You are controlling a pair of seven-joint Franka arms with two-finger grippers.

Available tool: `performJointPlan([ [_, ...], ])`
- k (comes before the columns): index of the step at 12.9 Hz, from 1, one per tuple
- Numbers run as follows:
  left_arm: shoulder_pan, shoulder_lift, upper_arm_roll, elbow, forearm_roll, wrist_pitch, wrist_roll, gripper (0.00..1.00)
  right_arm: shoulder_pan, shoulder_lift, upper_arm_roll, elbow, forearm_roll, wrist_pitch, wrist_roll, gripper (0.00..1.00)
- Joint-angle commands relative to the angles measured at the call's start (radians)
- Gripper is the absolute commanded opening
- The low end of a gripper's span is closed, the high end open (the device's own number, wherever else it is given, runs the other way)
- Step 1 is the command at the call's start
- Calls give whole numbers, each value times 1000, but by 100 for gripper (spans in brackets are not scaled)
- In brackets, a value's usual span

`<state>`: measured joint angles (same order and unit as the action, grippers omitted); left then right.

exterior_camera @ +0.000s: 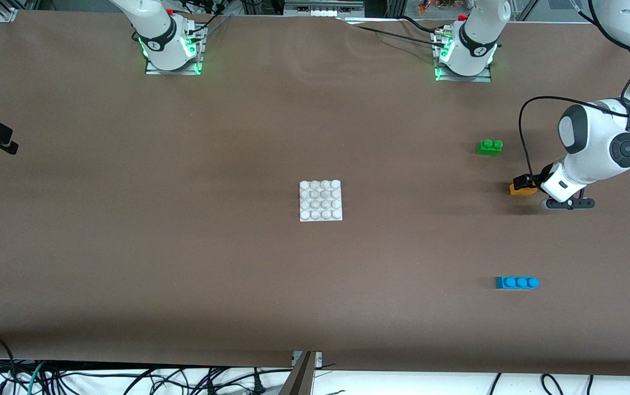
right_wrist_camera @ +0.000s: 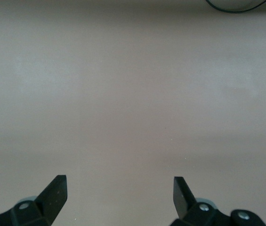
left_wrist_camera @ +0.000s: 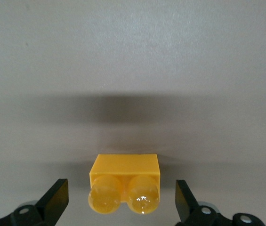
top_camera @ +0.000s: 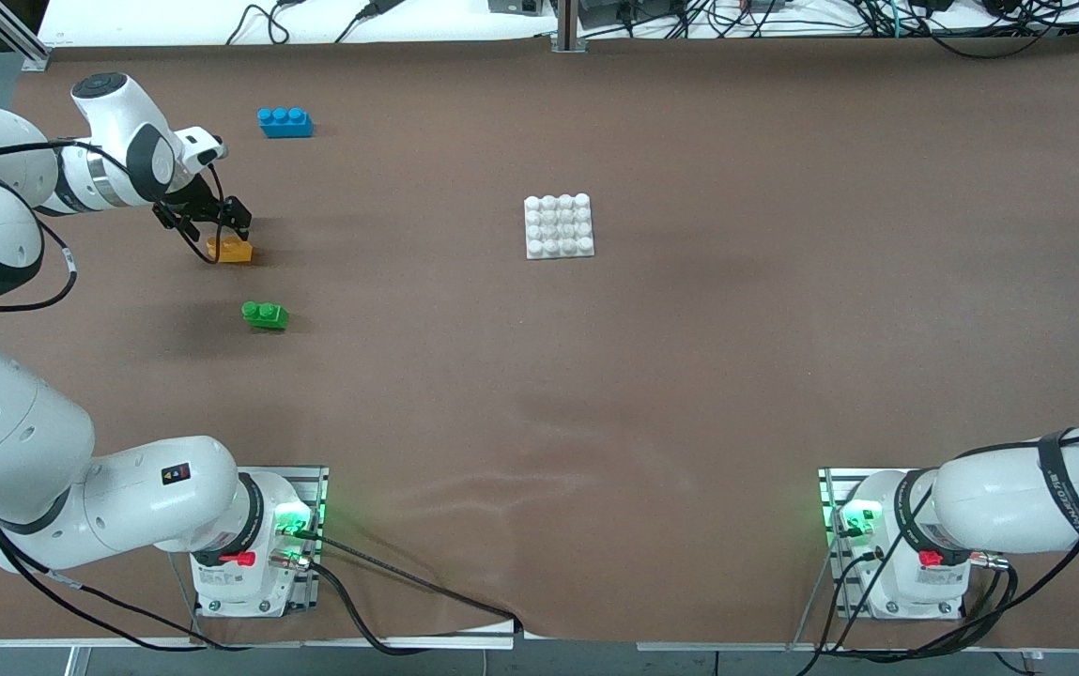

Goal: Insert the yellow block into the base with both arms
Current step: 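Close the left gripper on the yellow brick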

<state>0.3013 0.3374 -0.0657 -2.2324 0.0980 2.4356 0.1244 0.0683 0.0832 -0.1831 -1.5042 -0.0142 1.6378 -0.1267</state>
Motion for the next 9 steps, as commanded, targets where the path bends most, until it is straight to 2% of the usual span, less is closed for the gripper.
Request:
performJointPlan([
  [1,-2,-6,-2,-10,-18,5,11,100,-12,-8,10,-5,-13,-7,-5,100],
  [3,-2,-5,-2,-10,-18,5,11,95,-12,-7,10,-5,-15,-7,-5,100],
  [5,-2,-2,-2,-10,-18,5,11,70,-12,-7,10,-5,-15,-9,-5,100],
  [7,-2,5,-3,-9,-20,5,9,51,-10,-5,11,-5,-17,-7,-4,100],
  [9,-2,3,-3,-9,-20,3,11,38,-10,-5,11,-5,-15,-7,-4,100],
])
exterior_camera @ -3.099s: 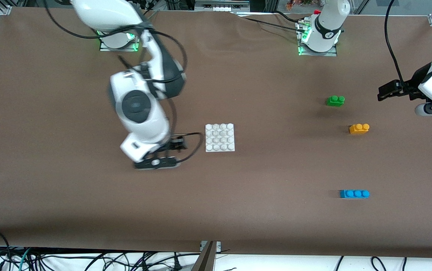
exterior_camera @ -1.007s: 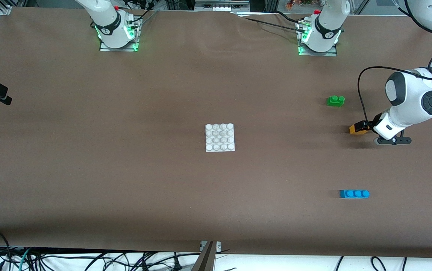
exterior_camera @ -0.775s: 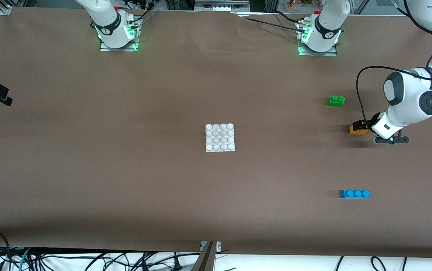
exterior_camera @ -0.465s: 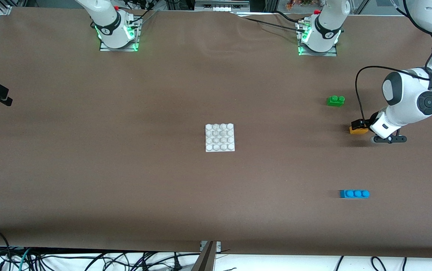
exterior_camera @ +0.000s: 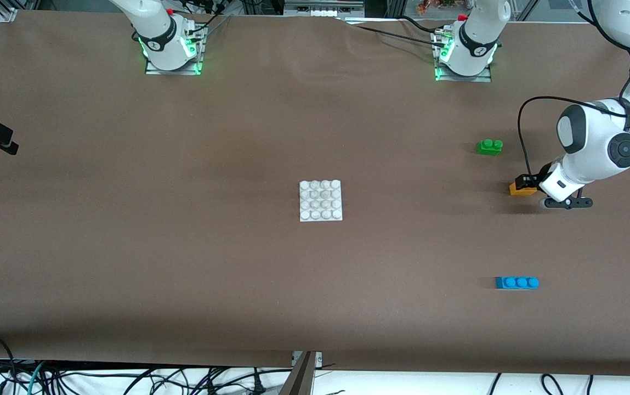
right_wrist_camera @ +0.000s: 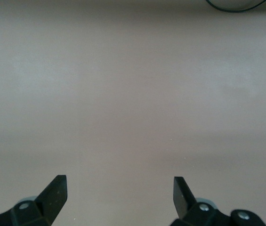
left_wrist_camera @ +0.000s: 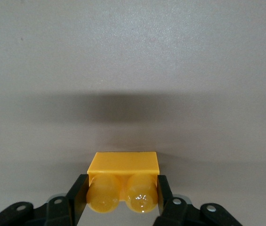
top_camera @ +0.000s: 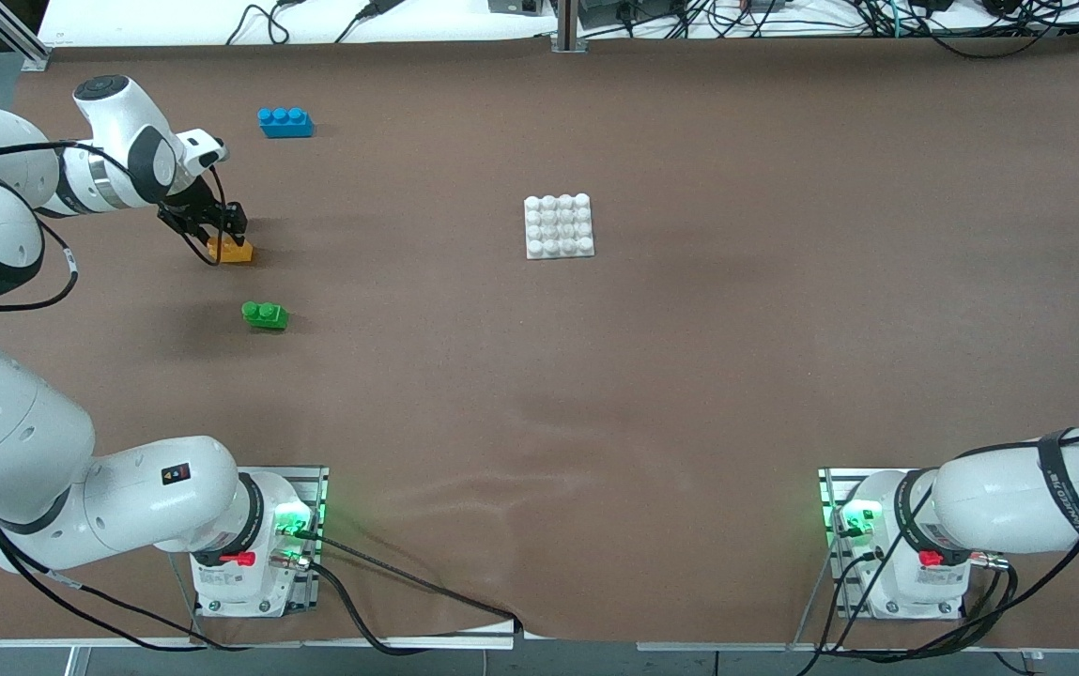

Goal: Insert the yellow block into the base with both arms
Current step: 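Close the left gripper on the yellow brick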

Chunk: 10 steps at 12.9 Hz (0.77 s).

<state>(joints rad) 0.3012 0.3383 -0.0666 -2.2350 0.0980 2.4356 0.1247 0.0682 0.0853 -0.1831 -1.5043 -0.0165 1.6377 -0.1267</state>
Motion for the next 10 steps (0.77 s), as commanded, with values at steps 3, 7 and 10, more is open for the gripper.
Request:
performJointPlan([
  [3,-5,-27,-16,14,-21,-59,7,37,-10,-7,11,-5,-14,-7,-4,100],
  [7,-5,-56,-132,231,-58,-414,-34,37,-10,-7,11,-5,-13,-6,-4,100],
  [10,-11,-47,-244,408,-75,-653,-103,37,-10,-7,11,-5,-13,-4,-4,100],
])
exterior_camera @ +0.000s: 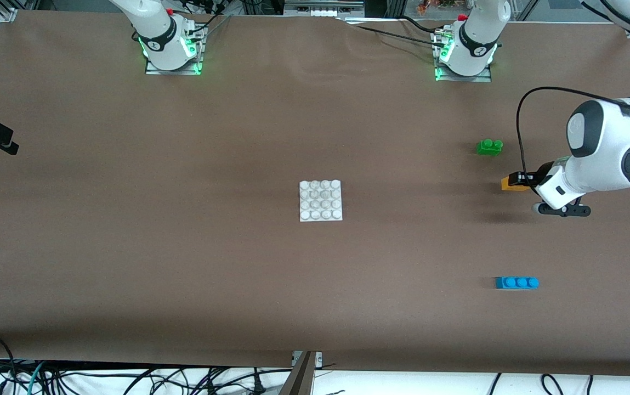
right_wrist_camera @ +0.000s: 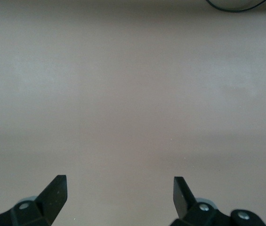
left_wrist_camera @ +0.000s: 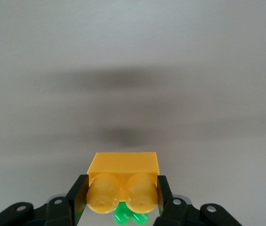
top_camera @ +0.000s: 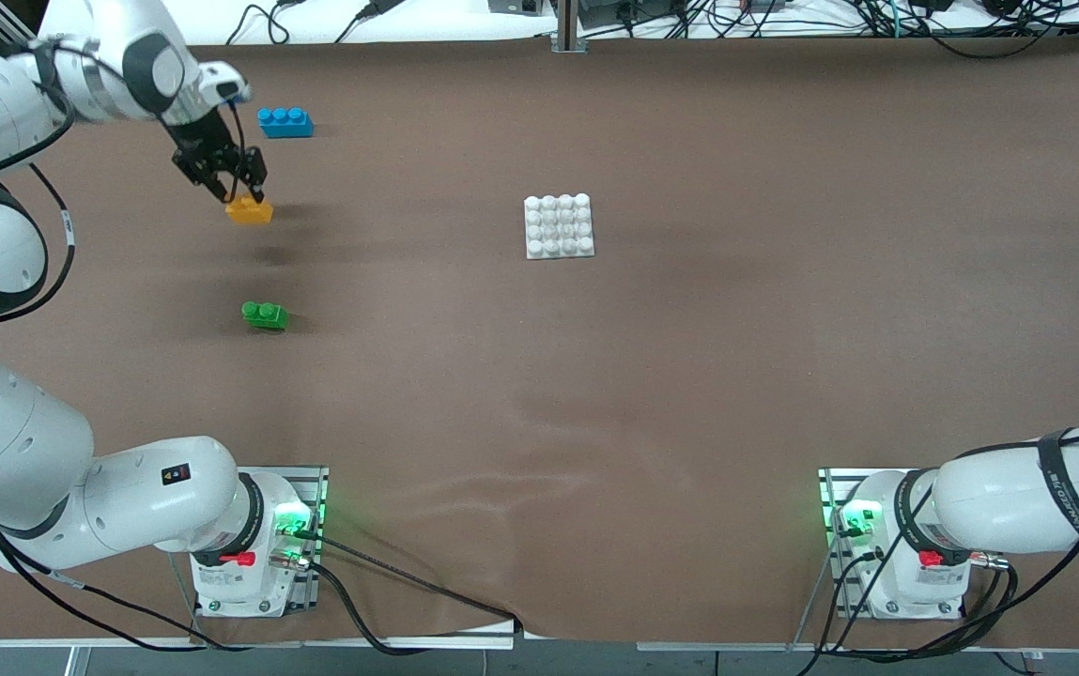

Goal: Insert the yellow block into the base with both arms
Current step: 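Lift the yellow brick and carry it over the white plate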

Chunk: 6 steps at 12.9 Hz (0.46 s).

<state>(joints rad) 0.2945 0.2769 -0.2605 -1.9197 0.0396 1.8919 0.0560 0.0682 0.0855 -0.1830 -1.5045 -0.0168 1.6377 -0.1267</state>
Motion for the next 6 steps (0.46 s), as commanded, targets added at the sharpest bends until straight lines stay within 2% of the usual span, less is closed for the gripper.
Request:
performJointPlan([
  [1,-8,15,-107,122,-17,-120,-59,37,-10,-7,11,-5,-12,-4,-4,100],
  [3,-44,24,-196,155,-17,-129,-128,38,-10,-7,11,-5,-12,-6,-4,100],
  [6,-246,115,-215,258,-17,-134,-288,38,-10,-7,11,-5,-12,-6,-4,100],
])
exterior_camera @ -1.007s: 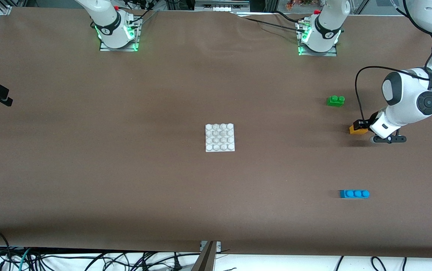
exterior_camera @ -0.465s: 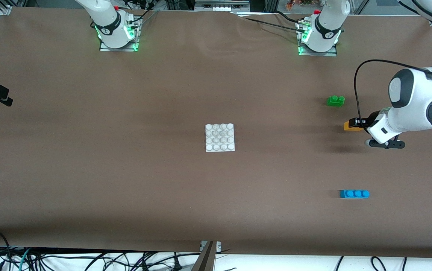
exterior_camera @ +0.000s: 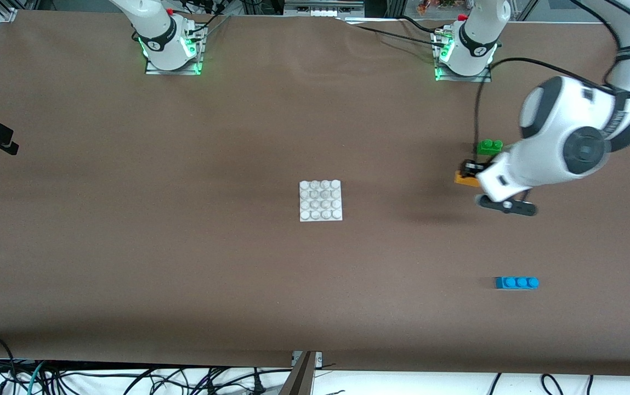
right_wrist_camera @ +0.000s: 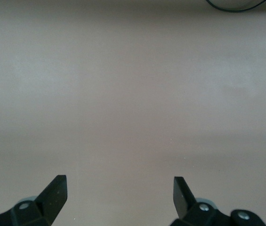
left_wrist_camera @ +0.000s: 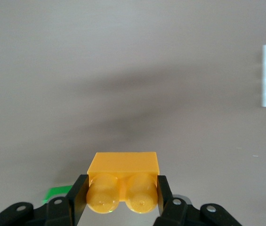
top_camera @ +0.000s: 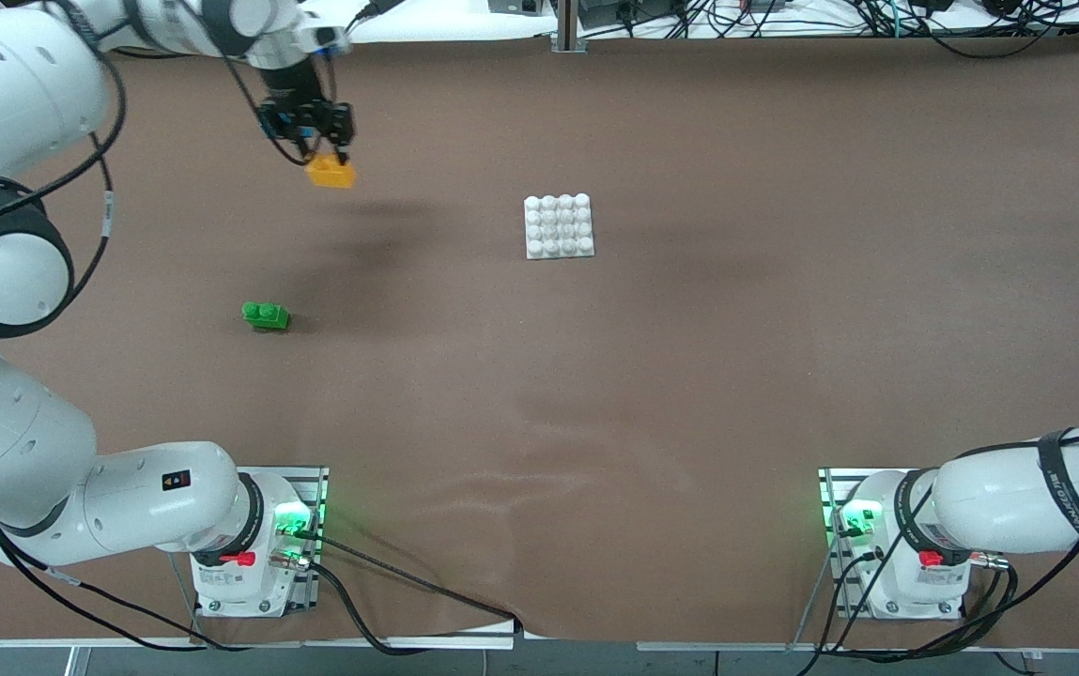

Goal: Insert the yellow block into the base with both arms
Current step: 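Lift the yellow brick and carry it over the white plate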

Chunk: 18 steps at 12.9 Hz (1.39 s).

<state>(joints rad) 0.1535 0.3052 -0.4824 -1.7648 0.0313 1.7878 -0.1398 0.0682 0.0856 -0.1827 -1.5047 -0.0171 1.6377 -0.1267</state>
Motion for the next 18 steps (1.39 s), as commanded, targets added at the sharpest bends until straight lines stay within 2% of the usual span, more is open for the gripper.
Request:
performJointPlan([
  [1,-161,141,5,161,-8,-30,-186,38,-10,-7,11,-5,-12,-6,-4,100],
  [3,-302,259,13,308,-5,-30,-375,38,-10,-7,9,-5,-12,-6,-4,100],
  [6,-417,414,22,477,-2,-19,-561,38,-10,-7,9,-5,-12,-6,-2,100],
  [8,-488,498,65,585,-2,24,-639,38,-10,-7,9,-5,-12,-6,-2,100],
  [11,-560,549,123,596,1,133,-641,38,-11,-7,9,-5,-12,-6,-2,100],
  [14,-647,580,195,593,1,175,-667,40,-11,-6,9,-5,-12,-6,-2,100],
  [18,-678,601,218,585,4,190,-675,40,-11,-4,9,-5,-12,-4,-2,100],
])
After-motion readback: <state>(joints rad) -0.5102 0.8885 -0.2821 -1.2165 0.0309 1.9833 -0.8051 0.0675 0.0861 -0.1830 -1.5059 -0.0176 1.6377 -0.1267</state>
